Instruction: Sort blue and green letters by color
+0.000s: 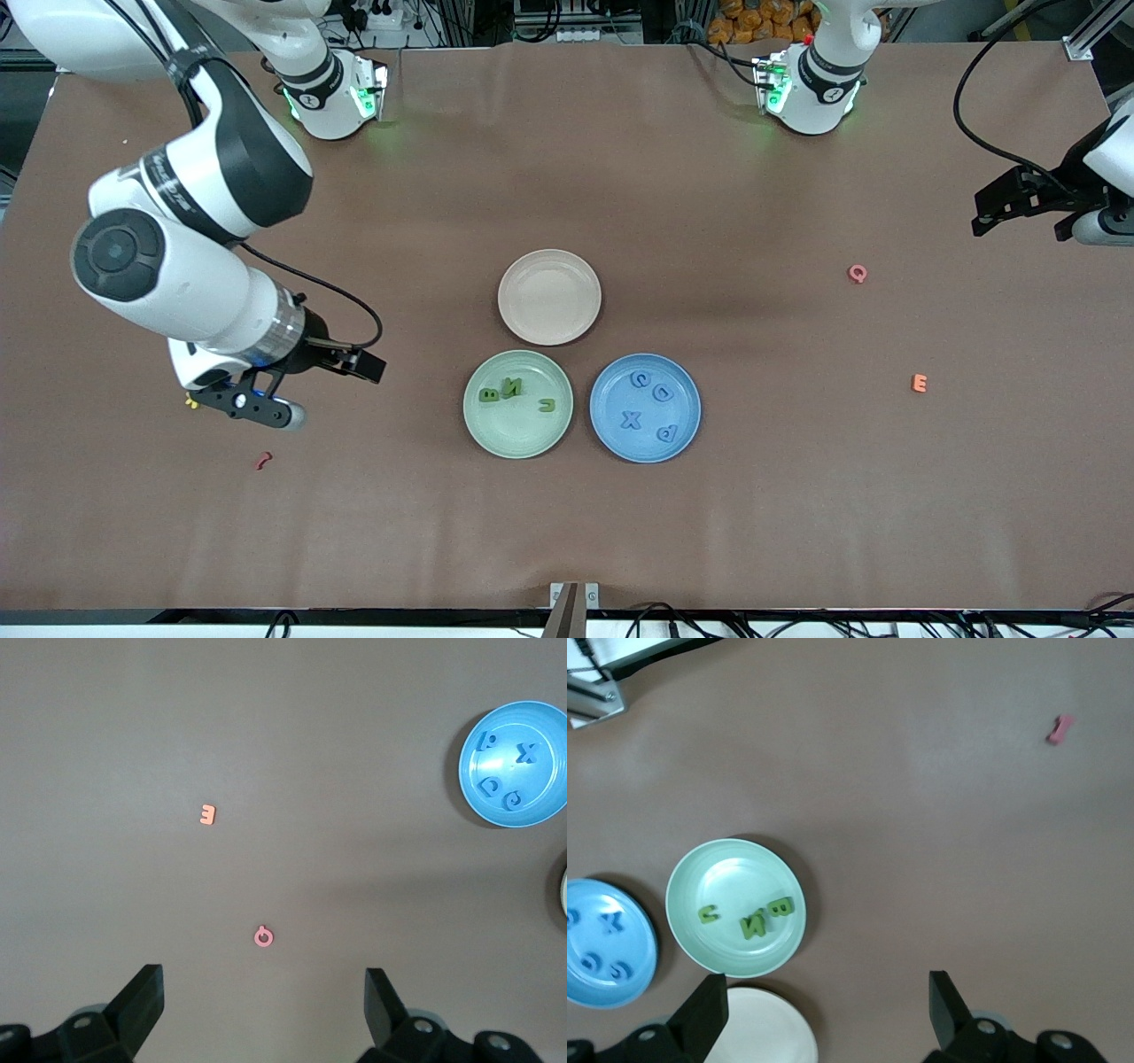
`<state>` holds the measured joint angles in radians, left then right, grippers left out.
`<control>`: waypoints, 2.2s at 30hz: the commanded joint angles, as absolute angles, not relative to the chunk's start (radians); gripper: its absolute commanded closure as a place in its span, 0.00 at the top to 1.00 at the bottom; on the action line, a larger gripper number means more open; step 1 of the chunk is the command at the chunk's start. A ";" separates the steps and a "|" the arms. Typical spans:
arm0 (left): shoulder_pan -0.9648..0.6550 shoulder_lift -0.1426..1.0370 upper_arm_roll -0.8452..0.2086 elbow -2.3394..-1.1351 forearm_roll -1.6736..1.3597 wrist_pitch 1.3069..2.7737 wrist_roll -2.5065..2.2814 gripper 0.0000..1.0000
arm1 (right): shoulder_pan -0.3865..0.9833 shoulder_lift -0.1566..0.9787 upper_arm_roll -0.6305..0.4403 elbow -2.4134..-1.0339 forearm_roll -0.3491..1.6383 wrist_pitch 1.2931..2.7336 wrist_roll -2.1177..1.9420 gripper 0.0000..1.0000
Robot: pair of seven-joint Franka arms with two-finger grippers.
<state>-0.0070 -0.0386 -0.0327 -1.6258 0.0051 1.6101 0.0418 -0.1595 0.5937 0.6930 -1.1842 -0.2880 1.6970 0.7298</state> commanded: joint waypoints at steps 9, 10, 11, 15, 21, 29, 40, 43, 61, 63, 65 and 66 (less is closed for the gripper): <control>0.000 -0.046 -0.037 -1.634 0.015 1.617 0.063 1.00 | -0.111 0.427 0.451 -1.213 -0.118 1.641 0.289 1.00; 0.000 -0.046 -0.037 -1.634 0.015 1.617 0.063 1.00 | -0.097 0.416 0.407 -1.213 -0.089 1.635 0.258 1.00; 0.000 -0.046 -0.037 -1.634 0.015 1.617 0.063 1.00 | -0.078 0.405 0.366 -1.213 -0.060 1.628 0.223 1.00; 0.000 -0.046 -0.037 -1.634 0.014 1.617 0.063 1.00 | -0.019 0.379 0.240 -1.215 -0.034 1.612 0.114 1.00; 0.000 -0.046 -0.037 -1.634 0.015 1.617 0.063 1.00 | 0.032 0.354 0.115 -1.236 -0.032 1.609 -0.044 1.00; 0.000 -0.046 -0.037 -1.634 0.014 1.617 0.063 1.00 | 0.097 0.262 -0.032 -1.344 -0.029 1.621 -0.147 1.00; 0.002 -0.046 -0.035 -1.635 0.014 1.617 0.063 1.00 | 0.103 0.138 -0.034 -1.500 -0.032 1.713 -0.138 1.00; 0.002 -0.045 -0.037 -1.634 0.014 1.617 0.063 1.00 | 0.106 0.094 -0.031 -1.575 -0.034 1.762 -0.074 1.00; 0.000 -0.044 -0.035 -1.634 0.014 1.617 0.063 1.00 | 0.091 0.025 -0.015 -1.677 -0.032 1.749 0.023 1.00; 0.000 -0.044 -0.037 -1.634 0.014 1.617 0.063 1.00 | 0.092 0.025 -0.017 -1.675 -0.032 1.743 0.023 1.00; 0.002 -0.044 -0.035 -1.635 0.014 1.617 0.063 1.00 | 0.097 0.031 -0.021 -1.667 -0.034 1.738 0.023 1.00; 0.002 -0.044 -0.035 -1.634 0.014 1.617 0.063 1.00 | 0.097 0.031 -0.020 -1.667 -0.034 1.741 0.023 1.00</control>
<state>-0.0043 -0.0382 -0.0325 -1.6278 0.0051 1.6101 0.0418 0.0952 0.0611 -0.0153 -1.6348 -0.0509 1.7291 0.0096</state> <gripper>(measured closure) 0.000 0.000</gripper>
